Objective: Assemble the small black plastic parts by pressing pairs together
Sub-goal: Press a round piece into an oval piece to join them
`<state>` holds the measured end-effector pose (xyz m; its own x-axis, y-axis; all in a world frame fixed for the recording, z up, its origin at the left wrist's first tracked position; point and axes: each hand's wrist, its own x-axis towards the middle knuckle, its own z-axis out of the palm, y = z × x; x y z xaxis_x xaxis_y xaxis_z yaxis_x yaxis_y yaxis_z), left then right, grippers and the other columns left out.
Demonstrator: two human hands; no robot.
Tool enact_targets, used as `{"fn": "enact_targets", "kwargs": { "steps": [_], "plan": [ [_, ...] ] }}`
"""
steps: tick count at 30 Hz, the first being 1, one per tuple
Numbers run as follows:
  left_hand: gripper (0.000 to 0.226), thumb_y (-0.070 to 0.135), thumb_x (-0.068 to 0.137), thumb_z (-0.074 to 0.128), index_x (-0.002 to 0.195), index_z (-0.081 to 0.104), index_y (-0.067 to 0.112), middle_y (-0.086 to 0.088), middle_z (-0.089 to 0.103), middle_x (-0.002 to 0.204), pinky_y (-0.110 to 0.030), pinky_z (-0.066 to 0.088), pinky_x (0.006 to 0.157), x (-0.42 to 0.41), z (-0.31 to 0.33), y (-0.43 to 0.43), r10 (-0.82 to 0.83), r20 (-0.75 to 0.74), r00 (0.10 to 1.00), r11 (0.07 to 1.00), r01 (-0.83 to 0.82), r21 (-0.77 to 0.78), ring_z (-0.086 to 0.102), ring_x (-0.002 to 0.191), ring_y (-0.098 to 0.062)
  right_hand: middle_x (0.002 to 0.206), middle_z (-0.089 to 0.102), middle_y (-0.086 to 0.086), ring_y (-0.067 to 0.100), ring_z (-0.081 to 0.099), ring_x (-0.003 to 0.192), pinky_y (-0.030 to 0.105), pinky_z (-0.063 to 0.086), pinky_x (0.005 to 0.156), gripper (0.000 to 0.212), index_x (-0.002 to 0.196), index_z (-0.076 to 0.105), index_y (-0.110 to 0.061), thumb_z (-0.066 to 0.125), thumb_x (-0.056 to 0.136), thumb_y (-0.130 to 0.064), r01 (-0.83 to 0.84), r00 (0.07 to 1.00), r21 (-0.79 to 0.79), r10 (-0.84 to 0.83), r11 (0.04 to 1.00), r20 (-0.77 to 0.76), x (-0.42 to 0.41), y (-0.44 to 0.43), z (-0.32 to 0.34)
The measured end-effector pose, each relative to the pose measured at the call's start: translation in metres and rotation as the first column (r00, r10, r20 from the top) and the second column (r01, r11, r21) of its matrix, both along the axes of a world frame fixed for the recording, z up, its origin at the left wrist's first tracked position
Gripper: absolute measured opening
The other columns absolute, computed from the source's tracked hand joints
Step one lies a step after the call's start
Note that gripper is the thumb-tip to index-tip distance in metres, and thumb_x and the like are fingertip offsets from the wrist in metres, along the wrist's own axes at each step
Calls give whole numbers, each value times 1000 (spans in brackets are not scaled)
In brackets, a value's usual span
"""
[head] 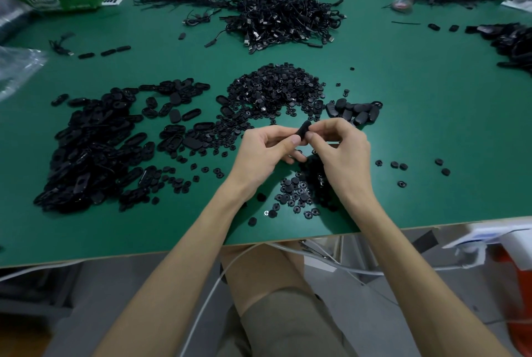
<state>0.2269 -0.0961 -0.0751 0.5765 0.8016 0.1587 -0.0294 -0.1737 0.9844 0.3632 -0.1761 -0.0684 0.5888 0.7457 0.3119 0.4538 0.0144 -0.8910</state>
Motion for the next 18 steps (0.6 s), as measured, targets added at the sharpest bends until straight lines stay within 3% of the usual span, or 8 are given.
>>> {"fn": "enact_targets", "kwargs": {
  "steps": [12, 18],
  "plan": [
    [19, 4, 98, 67, 115, 74, -3, -8, 80, 94, -29, 58, 70, 0, 0, -2, 6, -16, 1000, 1000, -5, 26, 76, 75, -23, 89, 69, -8, 0, 63, 82, 11, 47, 76, 13, 104, 68, -12, 74, 92, -11, -27, 999, 47, 28, 999, -16, -2, -3, 4],
    [17, 6, 102, 61, 106, 75, 15, -8, 80, 96, -31, 61, 70, 1, -2, 0, 57, 49, 997, 998, -56, -27, 75, 72, -22, 92, 71, -3, 7, 66, 84, 21, 52, 78, 15, 105, 67, -10, 74, 92, -8, -91, 995, 85, 94, 992, -33, -5, -4, 6]
  ]
}}
